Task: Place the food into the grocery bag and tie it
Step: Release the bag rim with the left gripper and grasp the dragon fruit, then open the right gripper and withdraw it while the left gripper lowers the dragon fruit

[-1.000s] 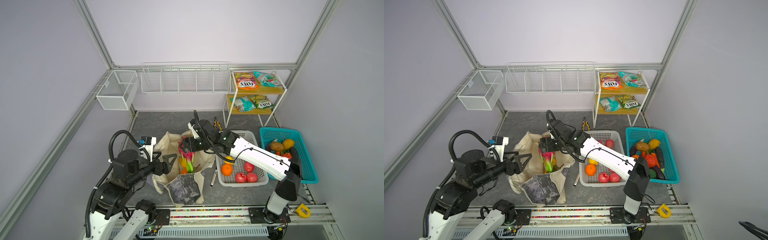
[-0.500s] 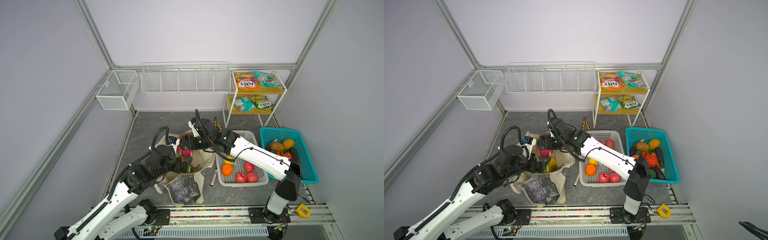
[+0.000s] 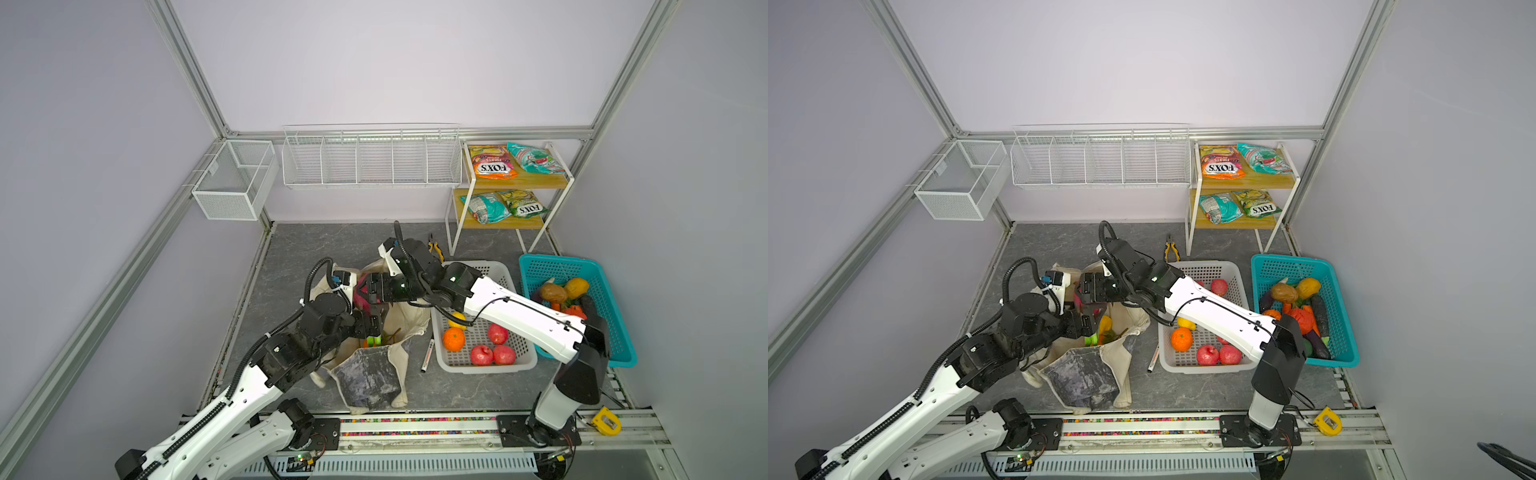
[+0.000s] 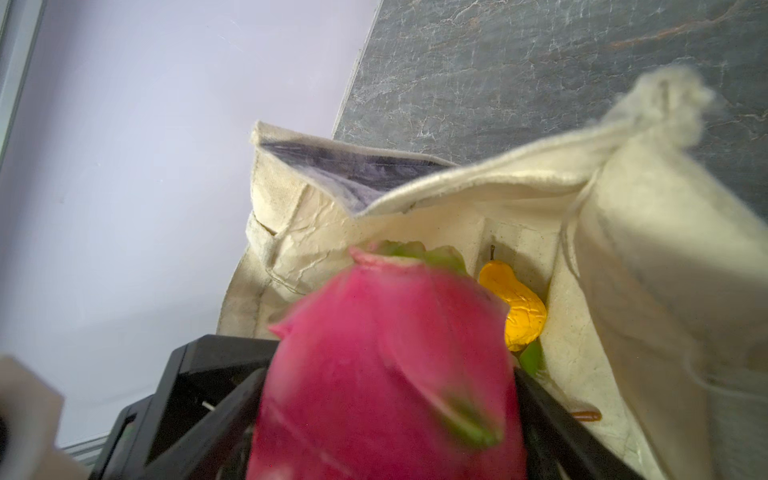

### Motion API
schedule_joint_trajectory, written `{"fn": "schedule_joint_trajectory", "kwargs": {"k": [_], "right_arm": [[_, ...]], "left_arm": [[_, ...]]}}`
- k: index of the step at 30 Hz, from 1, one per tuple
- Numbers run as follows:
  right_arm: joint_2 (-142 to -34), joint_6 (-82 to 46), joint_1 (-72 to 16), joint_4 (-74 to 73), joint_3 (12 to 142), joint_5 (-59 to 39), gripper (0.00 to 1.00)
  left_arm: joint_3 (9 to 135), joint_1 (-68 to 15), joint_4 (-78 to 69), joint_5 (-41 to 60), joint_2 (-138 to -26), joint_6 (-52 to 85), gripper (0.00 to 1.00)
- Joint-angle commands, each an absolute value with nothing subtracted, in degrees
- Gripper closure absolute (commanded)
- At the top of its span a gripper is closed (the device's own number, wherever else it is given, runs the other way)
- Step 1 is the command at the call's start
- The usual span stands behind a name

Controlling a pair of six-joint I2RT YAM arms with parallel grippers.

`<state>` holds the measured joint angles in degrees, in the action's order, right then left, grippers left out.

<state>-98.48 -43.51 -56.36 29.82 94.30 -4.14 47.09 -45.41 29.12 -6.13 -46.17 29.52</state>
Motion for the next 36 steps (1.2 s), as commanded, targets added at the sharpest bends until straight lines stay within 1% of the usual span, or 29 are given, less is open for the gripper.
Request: {"fn": "schedule_joint_trajectory", "kwargs": {"k": [1,4,12,14,16,21,23,24,25,26,27,30,36], "right_arm": [[-96.2,-44.6,-57.2,28.3,92.9,-6.0,0.12],[-95.9,-44.6,-57.7,28.2,92.4,-6.3,0.12],[-95.0,-44.9,-58.8,28.3,91.4,-7.0,0.12],[-94.7,-44.7,-59.1,28.7,91.3,-7.0,0.12],[-94.1,-44.3,-59.2,29.4,91.1,-6.7,0.12],[-91.6,-42.7,-59.0,31.4,91.0,-4.4,0.12],[-90.5,-42.3,-58.8,31.9,91.0,-3.6,0.12],[-90.0,-42.1,-58.6,32.1,91.0,-3.3,0.12],[-89.6,-41.9,-58.3,32.3,91.1,-3.0,0.12],[-89.3,-41.7,-58.2,32.5,91.1,-2.8,0.12],[-88.9,-41.6,-57.9,32.6,91.2,-2.6,0.12],[-88.1,-41.2,-57.0,33.5,91.7,-2.3,0.12],[-85.6,-40.5,-55.0,35.0,91.8,-1.5,0.12]], "left_arm": [[46.0,-45.5,24.5,-6.6,-45.6,31.8,0.01],[45.1,-45.5,22.9,-6.7,-45.7,32.6,0.05],[43.9,-45.5,21.4,-9.0,-45.8,33.9,0.24],[43.9,-45.5,21.6,-9.6,-45.7,34.0,0.3],[43.9,-45.5,22.7,-10.7,-45.4,34.2,0.4],[45.4,-45.4,31.4,-16.3,-46.1,35.2,0.43],[45.7,-45.4,34.5,-18.3,-45.9,35.4,0.56],[45.7,-45.3,35.8,-19.2,-45.8,35.5,0.64],[45.8,-45.2,36.9,-19.9,-45.5,35.6,0.7],[45.8,-44.9,37.7,-20.3,-45.4,35.7,0.73],[45.9,-44.6,38.7,-20.5,-45.1,35.8,0.75],[46.1,-43.3,41.1,-21.0,-44.7,35.9,0.74],[45.4,-39.2,43.2,-18.5,-44.4,35.3,0.77]]}}
